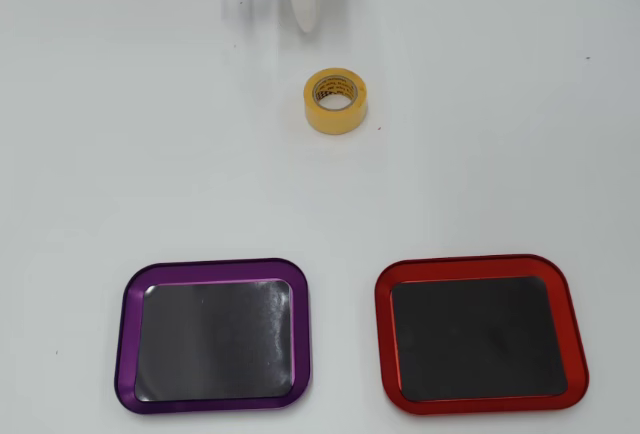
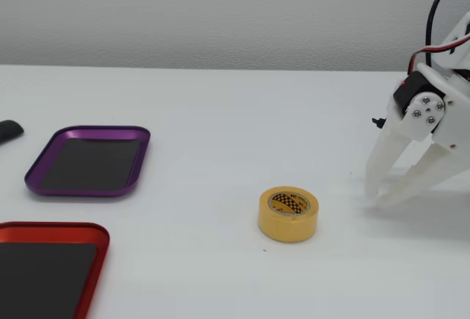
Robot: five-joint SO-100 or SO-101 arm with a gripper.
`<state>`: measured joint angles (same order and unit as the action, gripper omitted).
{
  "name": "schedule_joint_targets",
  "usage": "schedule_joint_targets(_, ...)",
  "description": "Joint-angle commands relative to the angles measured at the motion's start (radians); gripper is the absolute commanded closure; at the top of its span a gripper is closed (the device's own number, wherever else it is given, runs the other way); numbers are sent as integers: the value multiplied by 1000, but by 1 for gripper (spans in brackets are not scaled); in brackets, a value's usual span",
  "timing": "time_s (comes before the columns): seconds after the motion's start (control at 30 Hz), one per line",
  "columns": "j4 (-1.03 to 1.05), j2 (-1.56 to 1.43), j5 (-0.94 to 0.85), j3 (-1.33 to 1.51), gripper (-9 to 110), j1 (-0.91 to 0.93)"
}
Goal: Grasp a tape and put it in the right purple dish.
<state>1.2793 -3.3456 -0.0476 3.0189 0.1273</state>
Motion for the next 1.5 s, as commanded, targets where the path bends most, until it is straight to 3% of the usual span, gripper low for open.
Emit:
schedule_joint_targets(0.0, -52, -69, 6, 20, 102, -3)
schedule_joint_targets(0.57, -66, -54, -9, -41, 102, 0)
schedule_joint_targets(0.73, -71, 26, -239, -192, 102, 0)
schedule_joint_targets(0.87, -71, 187, -337, -282, 100, 0)
schedule_joint_targets(1.07, -71, 569, -278, -492, 93, -15)
schedule_joint_targets(1.3, -109, 999, -253, -673, 89, -278)
schedule_joint_targets(1.47, -258, 1221, -178, -752, 89, -298)
